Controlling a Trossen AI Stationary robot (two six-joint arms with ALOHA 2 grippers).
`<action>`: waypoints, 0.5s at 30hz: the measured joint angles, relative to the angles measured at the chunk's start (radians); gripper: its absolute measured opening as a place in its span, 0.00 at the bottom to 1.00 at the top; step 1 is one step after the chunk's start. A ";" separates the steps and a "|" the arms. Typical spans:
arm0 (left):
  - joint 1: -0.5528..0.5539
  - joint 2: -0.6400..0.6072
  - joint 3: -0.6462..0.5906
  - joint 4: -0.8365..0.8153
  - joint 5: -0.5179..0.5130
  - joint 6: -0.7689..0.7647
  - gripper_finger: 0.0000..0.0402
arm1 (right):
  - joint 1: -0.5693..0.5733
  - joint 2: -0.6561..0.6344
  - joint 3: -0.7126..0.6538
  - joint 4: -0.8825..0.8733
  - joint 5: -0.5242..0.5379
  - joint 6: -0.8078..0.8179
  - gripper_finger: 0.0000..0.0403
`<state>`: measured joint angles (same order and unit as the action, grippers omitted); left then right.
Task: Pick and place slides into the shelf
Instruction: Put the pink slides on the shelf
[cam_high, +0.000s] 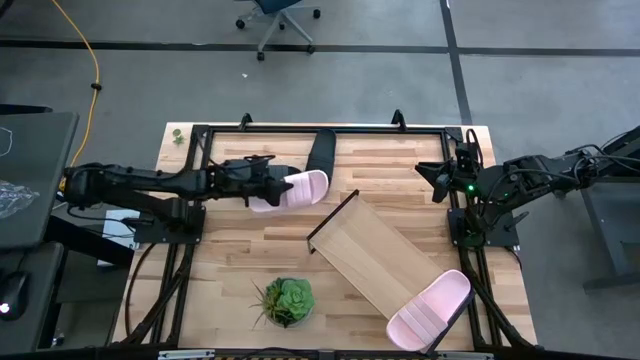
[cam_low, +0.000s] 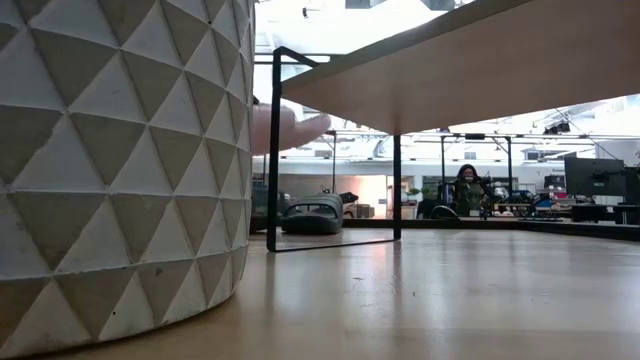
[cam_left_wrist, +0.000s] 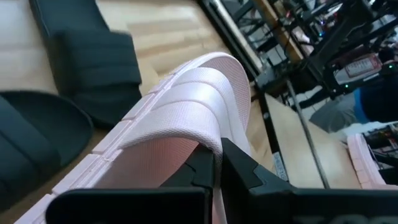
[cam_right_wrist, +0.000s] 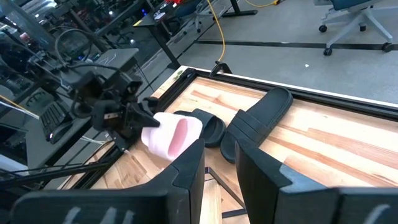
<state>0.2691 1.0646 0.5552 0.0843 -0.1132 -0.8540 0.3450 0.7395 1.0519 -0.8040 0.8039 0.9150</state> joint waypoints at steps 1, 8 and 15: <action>0.000 -0.009 0.000 -0.001 -0.004 0.009 0.00 | 0.000 0.000 0.000 0.000 0.000 0.000 0.20; 0.000 -0.018 0.146 -0.158 -0.011 0.209 0.00 | 0.000 0.000 0.000 0.000 0.006 0.000 0.20; 0.079 -0.014 0.413 -0.397 0.010 0.512 0.00 | 0.000 0.000 0.000 0.000 0.008 0.000 0.20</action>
<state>0.3486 1.0504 0.9678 -0.3125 -0.1034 -0.3422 0.3448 0.7399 1.0519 -0.8036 0.8117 0.9154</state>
